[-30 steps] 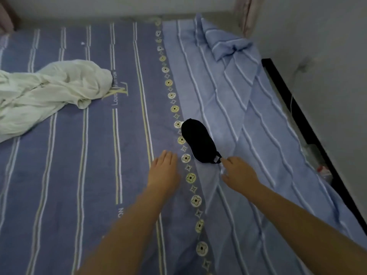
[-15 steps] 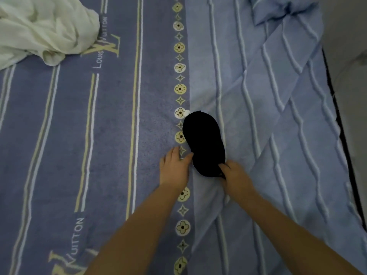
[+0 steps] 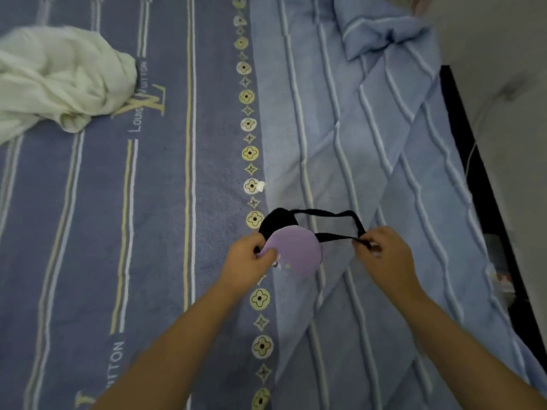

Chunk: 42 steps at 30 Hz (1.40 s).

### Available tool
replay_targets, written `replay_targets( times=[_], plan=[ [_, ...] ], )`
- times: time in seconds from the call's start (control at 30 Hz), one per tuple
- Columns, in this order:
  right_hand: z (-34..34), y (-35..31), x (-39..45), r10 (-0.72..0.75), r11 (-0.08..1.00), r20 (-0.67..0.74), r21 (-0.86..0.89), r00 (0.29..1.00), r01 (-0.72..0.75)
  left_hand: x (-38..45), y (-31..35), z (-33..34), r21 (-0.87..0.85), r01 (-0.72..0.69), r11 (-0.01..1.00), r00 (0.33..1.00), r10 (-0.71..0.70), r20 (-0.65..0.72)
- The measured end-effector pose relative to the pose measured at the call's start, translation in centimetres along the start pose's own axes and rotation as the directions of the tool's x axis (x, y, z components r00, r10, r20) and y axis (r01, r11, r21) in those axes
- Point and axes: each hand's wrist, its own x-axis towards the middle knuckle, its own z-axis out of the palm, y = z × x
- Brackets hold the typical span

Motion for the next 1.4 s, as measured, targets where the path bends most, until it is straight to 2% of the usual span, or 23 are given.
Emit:
replay_targets(
  times=[0.1,0.17,0.3,0.37,0.47,0.6,0.73,0.87,0.93,1.0,1.07,1.13,1.2,1.23,1.27,1.3,1.33,1.37,1.4],
  plan=[
    [-1.2,-2.9,-0.7,-0.081,0.996,0.029,-0.024,0.996,0.082,-2.8,2.6,-2.4,-0.075,-0.022,0.997,1.000,0.020,-0.022],
    [-2.1,-5.1,-1.7,-0.112,0.992,0.080,0.071,0.991,0.106,-4.9,5.0,-4.4,-0.141,-0.057,0.988,0.996,0.047,-0.071],
    [-5.2,-10.2,-4.5,-0.060,0.944,0.228,0.329,0.972,-0.019,-9.7,10.1,-8.5,-0.233,-0.099,0.967,0.994,0.085,-0.068],
    [-7.4,-13.0,-6.0,-0.129,0.906,0.236,0.424,0.963,0.017,-12.0,13.1,-10.7,-0.267,-0.154,0.951,0.988,0.144,-0.058],
    [-10.7,-17.8,-8.3,-0.266,0.878,0.208,0.456,0.941,0.147,-15.1,17.6,-13.6,-0.270,-0.246,0.931,0.969,0.246,-0.036],
    [-15.2,-23.3,-10.8,-0.429,0.843,0.142,0.418,0.892,0.339,-18.7,22.8,-16.4,-0.119,-0.349,0.930,0.936,0.351,-0.003],
    [-18.5,-26.6,-13.2,-0.588,0.801,0.190,0.271,0.786,0.534,-22.0,26.6,-17.9,0.136,-0.453,0.881,0.884,0.464,-0.054],
    [-22.5,-27.7,-14.1,-0.559,0.825,0.365,0.336,0.745,0.455,-24.7,29.1,-20.1,0.352,-0.507,0.787,0.826,0.560,-0.064],
    [-24.6,-27.8,-14.4,-0.553,0.831,0.373,0.306,0.745,0.464,-25.9,29.9,-21.7,0.409,-0.500,0.764,0.807,0.582,-0.101],
    [-26.3,-27.8,-14.6,-0.595,0.784,0.275,0.404,0.755,0.471,-26.7,30.6,-23.1,0.432,-0.495,0.754,0.791,0.597,-0.135],
    [-27.3,-27.4,-14.9,-0.633,0.635,0.140,0.656,0.762,0.407,-27.4,30.8,-23.8,0.459,-0.499,0.735,0.783,0.609,-0.123],
    [-28.2,-27.3,-15.3,-0.666,0.292,0.047,0.935,0.744,0.202,-27.9,30.8,-23.7,0.506,-0.496,0.705,0.789,0.610,-0.077],
    [-29.4,-27.8,-16.5,-0.746,-0.049,-0.061,0.998,0.663,0.037,-28.3,30.8,-23.3,0.503,-0.501,0.705,0.794,0.605,-0.057],
    [-29.9,-28.3,-17.1,-0.768,-0.150,-0.120,0.989,0.630,0.006,-28.6,31.0,-23.1,0.478,-0.504,0.719,0.796,0.602,-0.067],
    [-30.2,-28.7,-17.3,-0.760,-0.226,-0.178,0.974,0.625,0.003,-28.8,31.2,-22.9,0.453,-0.509,0.732,0.795,0.602,-0.079],
    [-30.4,-29.3,-17.2,-0.741,-0.251,-0.222,0.967,0.633,0.046,-29.0,31.6,-22.7,0.439,-0.521,0.732,0.788,0.610,-0.082],
    [-30.5,-30.0,-17.1,-0.708,-0.215,-0.274,0.961,0.651,0.172,-29.3,31.9,-22.4,0.441,-0.533,0.722,0.785,0.617,-0.061],
    [-30.3,-30.6,-17.1,-0.655,-0.079,-0.344,0.917,0.673,0.392,-29.6,32.2,-22.1,0.455,-0.548,0.702,0.780,0.625,-0.027],
    [-29.9,-31.3,-17.0,-0.615,0.145,-0.448,0.744,0.649,0.652,-29.9,32.5,-21.8,0.475,-0.560,0.679,0.778,0.628,0.019]
  ],
)
